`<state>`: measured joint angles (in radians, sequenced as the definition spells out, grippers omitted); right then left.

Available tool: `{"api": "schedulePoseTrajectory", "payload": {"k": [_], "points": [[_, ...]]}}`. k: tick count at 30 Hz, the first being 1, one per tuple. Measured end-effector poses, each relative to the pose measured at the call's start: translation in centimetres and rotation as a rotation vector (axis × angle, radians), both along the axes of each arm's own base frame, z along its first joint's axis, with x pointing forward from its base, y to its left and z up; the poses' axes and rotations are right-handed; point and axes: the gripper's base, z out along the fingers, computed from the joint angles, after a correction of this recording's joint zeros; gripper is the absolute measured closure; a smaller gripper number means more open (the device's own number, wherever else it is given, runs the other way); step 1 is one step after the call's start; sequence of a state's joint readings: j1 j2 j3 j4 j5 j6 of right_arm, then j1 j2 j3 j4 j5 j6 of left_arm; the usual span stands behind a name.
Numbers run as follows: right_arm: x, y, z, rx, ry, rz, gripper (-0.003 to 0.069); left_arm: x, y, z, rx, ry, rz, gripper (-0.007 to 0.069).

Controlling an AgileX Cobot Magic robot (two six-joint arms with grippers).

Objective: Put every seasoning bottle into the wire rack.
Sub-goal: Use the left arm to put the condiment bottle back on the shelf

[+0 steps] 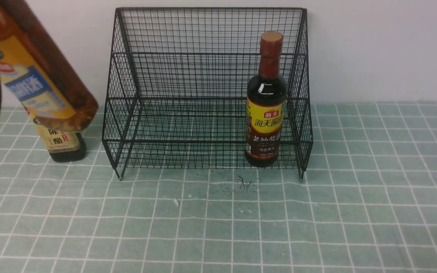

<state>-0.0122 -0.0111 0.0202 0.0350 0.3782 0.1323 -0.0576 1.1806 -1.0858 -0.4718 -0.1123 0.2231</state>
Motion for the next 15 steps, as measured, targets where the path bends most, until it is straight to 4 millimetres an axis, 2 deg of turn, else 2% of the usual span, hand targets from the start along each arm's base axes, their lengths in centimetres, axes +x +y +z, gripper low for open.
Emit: {"api": "schedulePoseTrajectory", "payload": {"k": [8,15], "points": [[0.0,0.0,0.0,0.0,0.0,0.0,0.0673,6.0,-4.7,-0.7,-0.035,-0.012,-0.09,0.0323],[0.0,0.0,0.0,0.0,0.0,0.0,0.0673,10.6,-5.9,-1.5,-0.057,-0.036,-0.029,0.0323]]}}
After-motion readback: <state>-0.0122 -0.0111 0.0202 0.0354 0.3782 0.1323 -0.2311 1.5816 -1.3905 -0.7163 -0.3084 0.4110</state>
